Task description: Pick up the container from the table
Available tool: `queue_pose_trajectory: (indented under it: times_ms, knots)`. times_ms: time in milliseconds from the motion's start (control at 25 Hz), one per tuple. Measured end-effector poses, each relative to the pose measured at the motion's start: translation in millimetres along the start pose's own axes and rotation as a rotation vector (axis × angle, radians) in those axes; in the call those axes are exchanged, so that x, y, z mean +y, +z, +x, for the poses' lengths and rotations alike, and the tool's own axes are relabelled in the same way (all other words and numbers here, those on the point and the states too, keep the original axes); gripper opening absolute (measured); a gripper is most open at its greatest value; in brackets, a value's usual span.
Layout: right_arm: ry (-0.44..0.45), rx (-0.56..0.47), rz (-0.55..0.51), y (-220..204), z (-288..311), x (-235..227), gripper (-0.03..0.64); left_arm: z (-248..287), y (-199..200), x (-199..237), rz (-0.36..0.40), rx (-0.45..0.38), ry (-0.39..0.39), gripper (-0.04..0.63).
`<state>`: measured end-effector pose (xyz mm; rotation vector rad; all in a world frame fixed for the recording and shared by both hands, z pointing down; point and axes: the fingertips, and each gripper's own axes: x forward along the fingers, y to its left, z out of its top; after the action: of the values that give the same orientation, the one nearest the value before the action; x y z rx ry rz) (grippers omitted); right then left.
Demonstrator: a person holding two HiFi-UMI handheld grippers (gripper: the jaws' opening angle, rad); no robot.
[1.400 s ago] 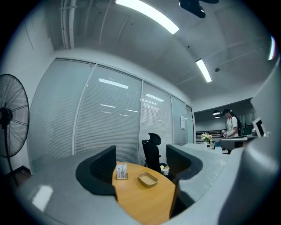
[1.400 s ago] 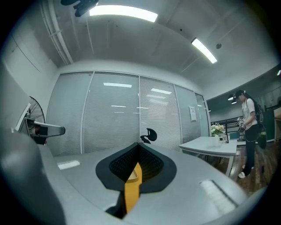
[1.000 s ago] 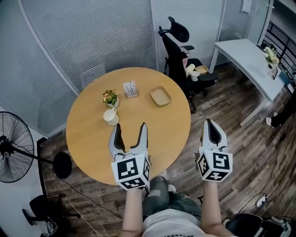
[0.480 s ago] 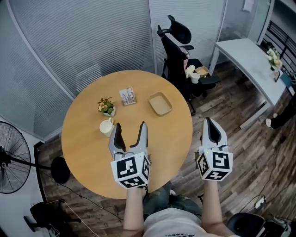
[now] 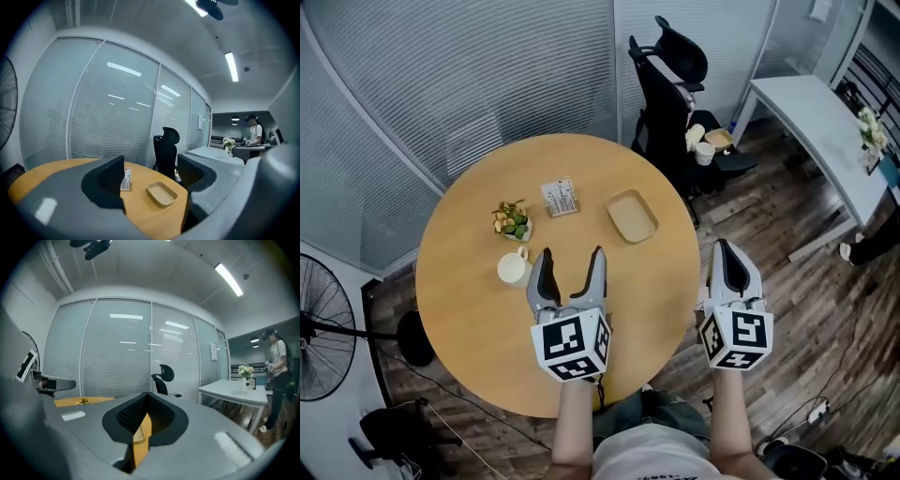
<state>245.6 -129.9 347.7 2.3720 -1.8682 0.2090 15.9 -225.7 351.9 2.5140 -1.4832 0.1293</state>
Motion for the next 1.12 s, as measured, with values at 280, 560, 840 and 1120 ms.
queue_pose_trajectory:
  times_ms: [280, 560, 840, 1120]
  knots:
    - [-0.012, 0.056, -0.004, -21, 32, 2, 0.024, 35, -23, 7, -0.042, 0.05, -0.018, 0.347]
    - [-0.014, 0.116, -0.003, -49, 58, 0, 0.024, 62, -48, 7, -0.062, 0.115, -0.02, 0.347]
    - [0.023, 0.157, 0.001, -65, 90, -9, 0.023, 87, -75, -3, -0.072, 0.177, -0.009, 0.345]
    - [0.099, 0.197, -0.003, -80, 130, -18, 0.024, 115, -109, -10, -0.101, 0.259, 0.031, 0.339]
